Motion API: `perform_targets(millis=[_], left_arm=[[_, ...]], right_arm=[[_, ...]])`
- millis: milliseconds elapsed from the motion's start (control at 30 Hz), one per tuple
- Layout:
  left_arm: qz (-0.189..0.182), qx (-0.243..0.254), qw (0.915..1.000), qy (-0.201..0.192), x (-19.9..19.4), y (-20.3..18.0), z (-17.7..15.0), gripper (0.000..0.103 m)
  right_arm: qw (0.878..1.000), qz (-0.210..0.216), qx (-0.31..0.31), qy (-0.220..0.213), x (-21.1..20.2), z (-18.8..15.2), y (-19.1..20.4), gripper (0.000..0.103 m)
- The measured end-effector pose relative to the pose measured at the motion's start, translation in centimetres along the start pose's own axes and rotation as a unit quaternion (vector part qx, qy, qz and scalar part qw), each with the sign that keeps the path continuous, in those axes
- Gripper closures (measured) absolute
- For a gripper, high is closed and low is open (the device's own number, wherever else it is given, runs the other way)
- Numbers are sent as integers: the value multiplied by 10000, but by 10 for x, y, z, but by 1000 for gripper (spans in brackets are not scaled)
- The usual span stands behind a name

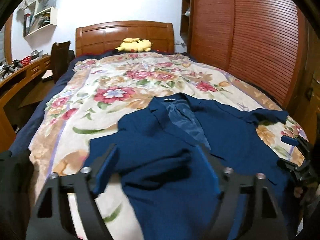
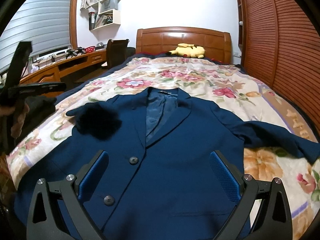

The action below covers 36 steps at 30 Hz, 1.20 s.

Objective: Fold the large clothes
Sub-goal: 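Fold the held sleeve across the jacket front and open the left tool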

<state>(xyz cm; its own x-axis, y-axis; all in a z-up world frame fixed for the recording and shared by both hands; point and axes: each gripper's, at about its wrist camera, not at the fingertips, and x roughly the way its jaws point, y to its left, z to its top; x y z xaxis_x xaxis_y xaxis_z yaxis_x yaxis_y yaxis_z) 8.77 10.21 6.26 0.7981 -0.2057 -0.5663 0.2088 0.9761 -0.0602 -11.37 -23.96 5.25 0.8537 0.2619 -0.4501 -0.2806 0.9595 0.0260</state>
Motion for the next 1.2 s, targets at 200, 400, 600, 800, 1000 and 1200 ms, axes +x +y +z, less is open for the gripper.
perform_targets(millis=[200,400,600,800,1000,1200], left_arm=[[339,-295,9988,182,13,40,-14,23],[554,-552,9958,480,48,79,-32,23],[835,-949,9896,682,83,108,-50,23],[608,-1366,9834,1024,106,129,-59,23],[717,-1431,9758,1488,134,134,-64,23],[454,-1462,9758,1564,142,131,-62,67]], right_arm=[[9999,98,-19,-26,9,6,-1,2],[9997,212,-110,41,26,9,1,2],[9989,313,-312,157,49,17,9,2],[9978,413,-451,251,58,16,12,2],[9976,504,-322,336,60,14,2,2],[9983,426,-256,306,47,14,-4,2]])
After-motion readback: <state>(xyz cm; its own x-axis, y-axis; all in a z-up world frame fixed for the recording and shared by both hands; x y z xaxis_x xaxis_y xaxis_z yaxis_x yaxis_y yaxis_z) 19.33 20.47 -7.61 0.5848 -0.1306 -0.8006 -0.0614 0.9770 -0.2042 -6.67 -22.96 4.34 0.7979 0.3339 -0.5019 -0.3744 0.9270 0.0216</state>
